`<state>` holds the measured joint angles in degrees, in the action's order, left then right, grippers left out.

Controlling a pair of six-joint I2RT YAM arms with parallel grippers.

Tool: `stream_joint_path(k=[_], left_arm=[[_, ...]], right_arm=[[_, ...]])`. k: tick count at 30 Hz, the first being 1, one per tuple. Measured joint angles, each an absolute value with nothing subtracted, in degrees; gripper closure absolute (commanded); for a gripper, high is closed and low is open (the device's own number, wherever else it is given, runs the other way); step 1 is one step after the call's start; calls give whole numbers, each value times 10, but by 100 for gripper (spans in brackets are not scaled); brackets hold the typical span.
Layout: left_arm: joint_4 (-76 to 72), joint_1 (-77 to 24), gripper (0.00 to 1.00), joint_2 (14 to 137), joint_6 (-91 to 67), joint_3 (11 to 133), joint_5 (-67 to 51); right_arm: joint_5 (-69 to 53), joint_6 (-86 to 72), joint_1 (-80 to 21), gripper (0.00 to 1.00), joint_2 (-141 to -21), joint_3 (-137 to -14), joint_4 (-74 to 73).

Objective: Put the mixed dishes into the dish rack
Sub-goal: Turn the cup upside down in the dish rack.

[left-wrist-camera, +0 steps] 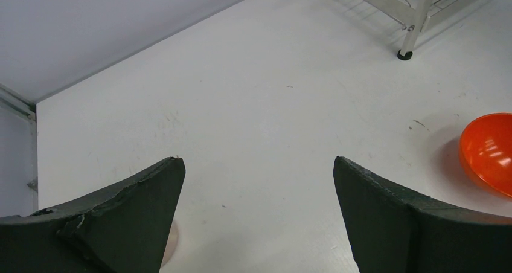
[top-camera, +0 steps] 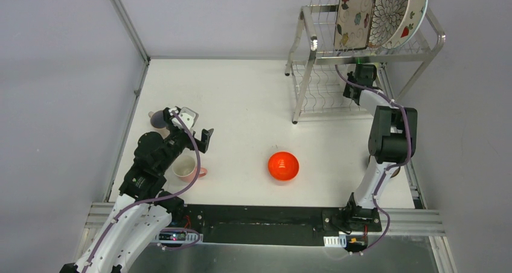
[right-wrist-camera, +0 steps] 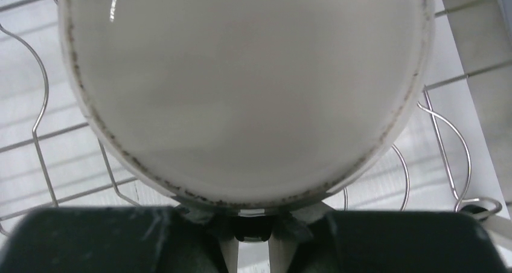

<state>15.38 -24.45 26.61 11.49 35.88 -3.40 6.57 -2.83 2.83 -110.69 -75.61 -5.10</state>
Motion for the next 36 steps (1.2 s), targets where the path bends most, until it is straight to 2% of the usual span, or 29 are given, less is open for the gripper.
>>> stream_joint_path(k=[9, 13, 19, 29, 36], left_arm=[[154, -244, 1, 270, 116, 358, -30], [154, -244, 1, 275, 116, 358, -30], [154, -244, 1, 275, 116, 358, -30], [154, -244, 1, 275, 116, 358, -30], [154, -244, 1, 275, 116, 358, -30]], right_arm=[[45, -25, 32, 67, -1122, -771, -32], [52, -27, 34, 62, -1122, -776, -31], [58, -29, 35, 66, -1117, -774, -41], [54, -32, 35, 62, -1091, -763, -60], [53, -34, 35, 76, -1090, -762, -74]])
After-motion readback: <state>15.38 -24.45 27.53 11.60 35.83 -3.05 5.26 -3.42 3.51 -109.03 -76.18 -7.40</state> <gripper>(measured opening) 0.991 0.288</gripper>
